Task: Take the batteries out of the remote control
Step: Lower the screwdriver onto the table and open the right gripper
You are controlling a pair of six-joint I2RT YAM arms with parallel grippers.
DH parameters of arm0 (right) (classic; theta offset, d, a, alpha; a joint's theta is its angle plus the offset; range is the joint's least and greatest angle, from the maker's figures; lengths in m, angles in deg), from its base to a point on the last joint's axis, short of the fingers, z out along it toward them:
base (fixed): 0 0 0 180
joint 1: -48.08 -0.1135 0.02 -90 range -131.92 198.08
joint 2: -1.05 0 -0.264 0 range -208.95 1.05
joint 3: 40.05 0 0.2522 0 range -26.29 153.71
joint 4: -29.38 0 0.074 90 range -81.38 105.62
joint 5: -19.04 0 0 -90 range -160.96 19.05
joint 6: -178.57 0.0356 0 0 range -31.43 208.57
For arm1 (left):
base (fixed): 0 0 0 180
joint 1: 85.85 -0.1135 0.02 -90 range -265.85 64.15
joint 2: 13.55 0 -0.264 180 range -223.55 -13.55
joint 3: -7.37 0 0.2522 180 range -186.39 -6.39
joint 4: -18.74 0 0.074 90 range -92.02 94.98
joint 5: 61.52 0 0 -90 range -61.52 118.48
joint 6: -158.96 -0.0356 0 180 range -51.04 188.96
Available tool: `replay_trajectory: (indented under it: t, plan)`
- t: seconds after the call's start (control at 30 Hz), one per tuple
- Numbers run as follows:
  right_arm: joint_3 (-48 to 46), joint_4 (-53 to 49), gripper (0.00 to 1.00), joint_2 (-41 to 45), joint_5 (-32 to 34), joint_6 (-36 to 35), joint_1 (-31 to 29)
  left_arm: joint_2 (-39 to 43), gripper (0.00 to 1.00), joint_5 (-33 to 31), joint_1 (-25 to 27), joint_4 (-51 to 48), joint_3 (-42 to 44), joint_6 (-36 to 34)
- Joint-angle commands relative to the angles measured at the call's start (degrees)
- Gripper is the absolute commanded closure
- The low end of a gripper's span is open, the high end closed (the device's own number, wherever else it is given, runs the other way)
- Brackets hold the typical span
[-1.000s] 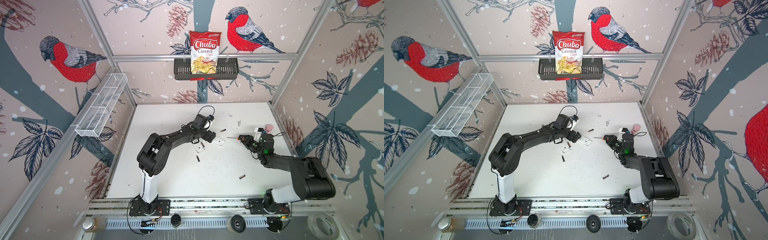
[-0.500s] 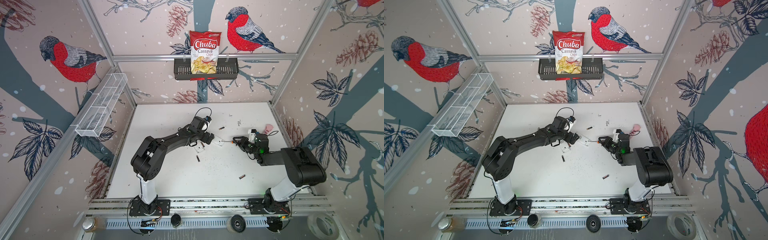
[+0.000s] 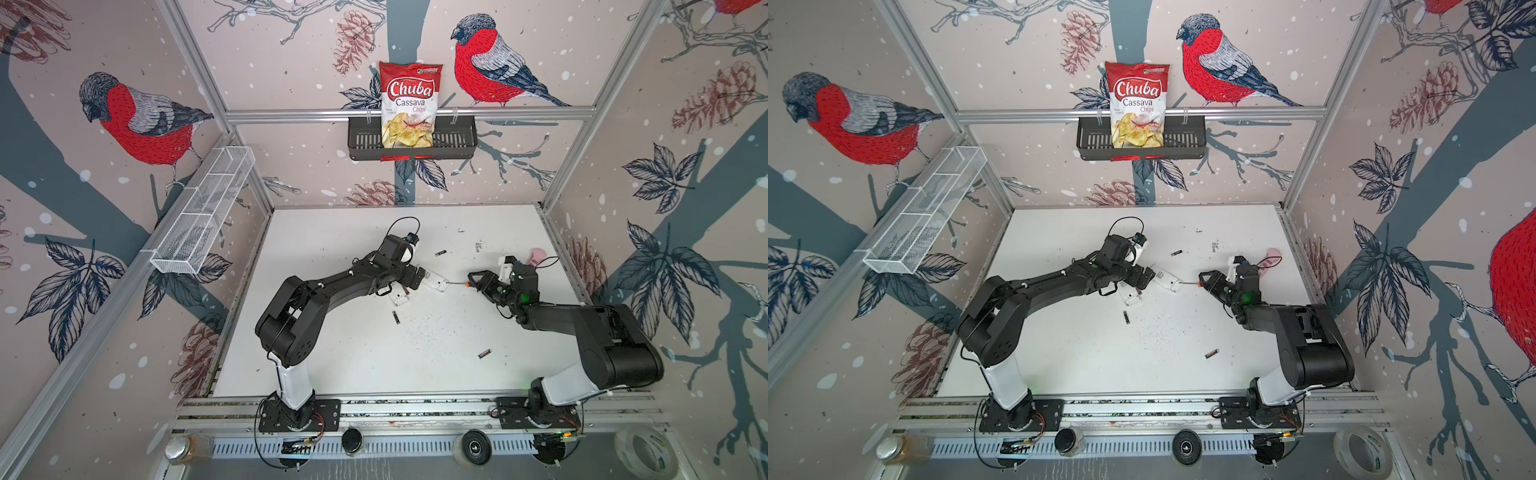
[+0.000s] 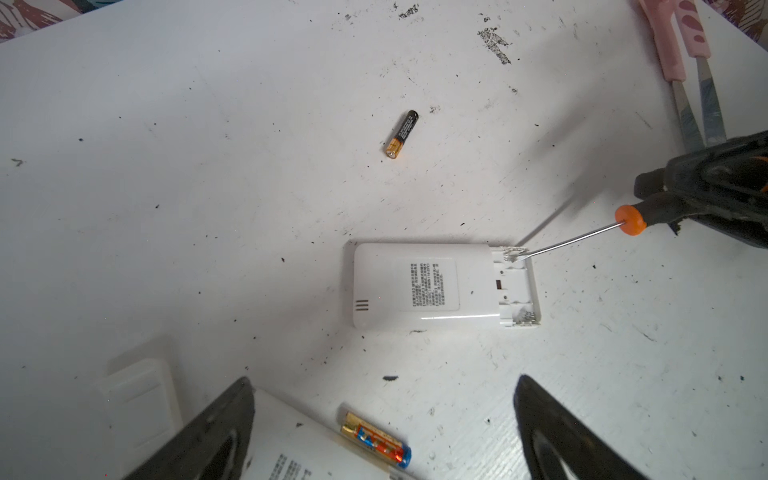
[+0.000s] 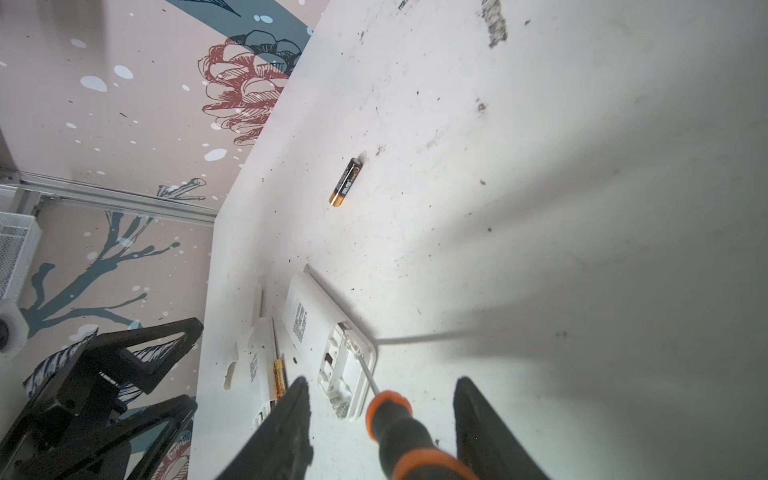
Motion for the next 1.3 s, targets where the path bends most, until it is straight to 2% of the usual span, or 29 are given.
replay_trajectory:
  t: [0.0, 0.23, 0.53, 0.9, 1.1, 1.27]
  plan:
    - [0.94, -4.43, 0.44, 1.24, 2.67, -1.97, 0.08, 1.19, 0.04, -0.69, -0.08, 2.00, 0.53, -0.06]
    - [1.23, -11.61, 0.39, 3.51, 6.59, -4.92, -0.01, 2.52, 0.04, -0.84, -0.87, 3.78, 1.76, 1.31]
    - [-0.78, -15.02, 0.31, 6.75, 10.04, -5.36, 0.07, 2.19, 0.04, 0.35, -1.05, 6.04, 1.44, 2.71]
    - [-0.27, -18.88, 0.26, 8.40, 13.12, -7.02, -0.01, -1.04, 0.04, 1.66, -1.05, 6.48, -2.30, 4.49]
    - [1.18, -23.05, 0.11, 9.22, 17.54, -10.40, -1.68, -3.27, 0.04, 2.17, -1.05, 6.53, -5.53, 5.12]
    - [4.54, -29.04, 0.08, 9.16, 22.86, -12.87, -5.04, -5.18, 0.04, 2.15, -1.13, 6.77, -8.07, 5.71]
